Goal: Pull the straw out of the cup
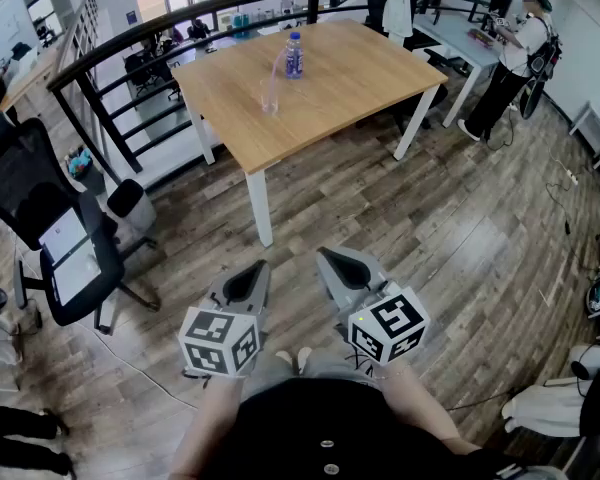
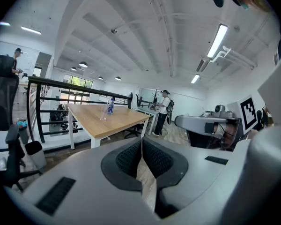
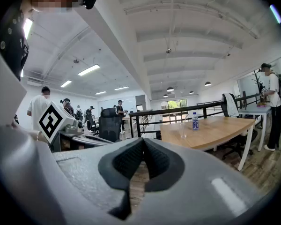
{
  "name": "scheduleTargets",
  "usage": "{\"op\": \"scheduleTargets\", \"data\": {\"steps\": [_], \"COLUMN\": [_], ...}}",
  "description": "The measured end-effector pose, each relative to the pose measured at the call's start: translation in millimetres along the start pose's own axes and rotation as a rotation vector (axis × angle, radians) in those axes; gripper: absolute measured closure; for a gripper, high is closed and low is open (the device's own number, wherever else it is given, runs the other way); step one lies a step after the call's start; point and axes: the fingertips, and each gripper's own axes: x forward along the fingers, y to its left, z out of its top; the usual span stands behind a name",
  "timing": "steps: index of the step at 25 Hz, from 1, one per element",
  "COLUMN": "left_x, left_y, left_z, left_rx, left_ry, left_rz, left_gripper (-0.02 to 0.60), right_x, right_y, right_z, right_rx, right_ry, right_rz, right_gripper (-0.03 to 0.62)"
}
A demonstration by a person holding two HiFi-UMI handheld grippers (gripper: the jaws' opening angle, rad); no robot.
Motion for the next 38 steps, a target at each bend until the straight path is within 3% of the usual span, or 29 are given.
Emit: {"op": "scheduleTargets", "data": {"steps": [10,15,20,28,38], "left_x": [-0.9,9.3,32.1,47.6,95.5], "left_y": [1.2,-11.3,-24.9,-43.4,-9.9], "left_z": [-3.7,1.7,0.8,-6.5,1.1], "left_rx": [-0.013,-0.013,-0.005,-0.054,-0.065], "left_ry": [-0.006,-0.037,-0.021,-0.02,-0.003], "left_rz": [0.019,-0.023,-0.034,-0.04,-0.049], "left_gripper": [0.561,0.561,0.561,0.561,0.561], "right_x": [-4.0,-11.2,-13.5,-18.4,26.3], "right_y": [-2.9,-12.5,-32.0,-50.3,-88.6], "right_z": [-10.3,-4.7,-13.7,-21.4,-31.4], "right_rx": [0.028,0.083,0.064,0.085,0.094], "right_ry": [0.006,-0.048,-0.022,-0.013,0.013], "right_rz": [0.014,0.056,0.063,0.091,0.09], "right_gripper": [0.595,0.595,0.595,0.595,0.595]}}
